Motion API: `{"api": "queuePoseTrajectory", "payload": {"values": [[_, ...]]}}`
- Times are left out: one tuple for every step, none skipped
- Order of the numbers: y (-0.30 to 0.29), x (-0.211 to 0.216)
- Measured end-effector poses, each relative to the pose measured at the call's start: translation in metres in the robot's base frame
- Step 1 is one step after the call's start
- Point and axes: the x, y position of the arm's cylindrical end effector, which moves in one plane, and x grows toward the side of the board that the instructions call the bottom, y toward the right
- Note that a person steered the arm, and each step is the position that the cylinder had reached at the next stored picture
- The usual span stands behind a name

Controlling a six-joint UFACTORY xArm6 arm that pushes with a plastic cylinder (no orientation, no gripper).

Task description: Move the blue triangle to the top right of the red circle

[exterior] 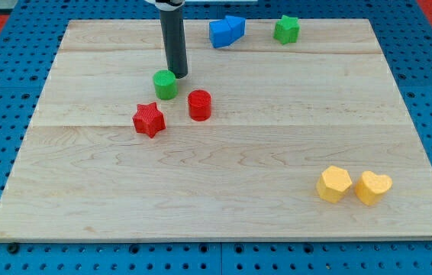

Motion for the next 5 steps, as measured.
{"api": "queuePoseTrajectory", "payload": {"values": [[-0.011,-0.041],[-0.041,-0.091],[0.012,-0.12],[0.056,-0.13],[0.074,-0.132]]}}
